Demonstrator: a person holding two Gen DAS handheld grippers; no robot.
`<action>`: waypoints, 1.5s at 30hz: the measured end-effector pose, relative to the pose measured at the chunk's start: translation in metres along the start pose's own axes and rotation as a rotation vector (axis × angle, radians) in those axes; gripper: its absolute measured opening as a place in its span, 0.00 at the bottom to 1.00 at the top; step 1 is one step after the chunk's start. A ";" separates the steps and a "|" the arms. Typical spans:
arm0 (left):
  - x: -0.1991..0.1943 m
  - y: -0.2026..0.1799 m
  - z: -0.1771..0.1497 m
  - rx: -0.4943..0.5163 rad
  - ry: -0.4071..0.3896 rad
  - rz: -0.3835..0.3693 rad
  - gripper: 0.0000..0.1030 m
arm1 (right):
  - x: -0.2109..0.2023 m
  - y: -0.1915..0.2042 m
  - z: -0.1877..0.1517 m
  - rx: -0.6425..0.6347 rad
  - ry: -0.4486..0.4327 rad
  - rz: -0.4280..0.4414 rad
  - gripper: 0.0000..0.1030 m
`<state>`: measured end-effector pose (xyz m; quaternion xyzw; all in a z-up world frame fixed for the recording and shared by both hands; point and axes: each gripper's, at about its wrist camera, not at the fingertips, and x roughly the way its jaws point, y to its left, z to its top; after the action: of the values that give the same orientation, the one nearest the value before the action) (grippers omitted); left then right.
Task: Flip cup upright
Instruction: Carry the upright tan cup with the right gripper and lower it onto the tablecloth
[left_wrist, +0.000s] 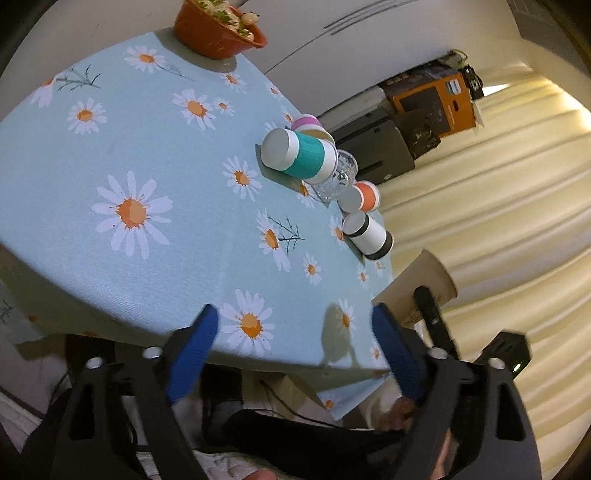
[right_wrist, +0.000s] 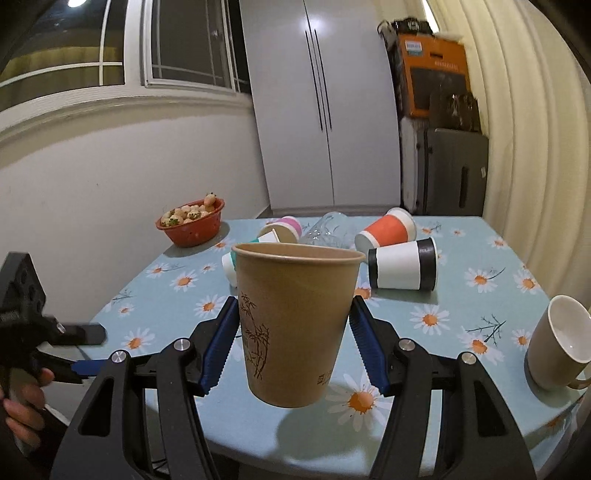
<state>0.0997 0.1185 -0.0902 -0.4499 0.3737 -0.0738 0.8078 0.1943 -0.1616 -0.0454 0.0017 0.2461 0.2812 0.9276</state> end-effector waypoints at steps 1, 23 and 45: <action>-0.001 0.001 0.001 -0.007 -0.005 -0.007 0.82 | -0.001 0.001 -0.004 -0.008 -0.026 -0.005 0.60; -0.004 0.009 0.004 -0.062 -0.034 -0.002 0.93 | 0.026 0.001 -0.049 -0.073 -0.114 -0.114 0.60; -0.004 0.004 0.003 -0.023 -0.044 0.020 0.93 | 0.046 0.010 -0.065 -0.129 -0.078 -0.097 0.60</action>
<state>0.0985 0.1250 -0.0907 -0.4567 0.3610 -0.0514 0.8114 0.1928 -0.1383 -0.1222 -0.0590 0.1912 0.2507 0.9472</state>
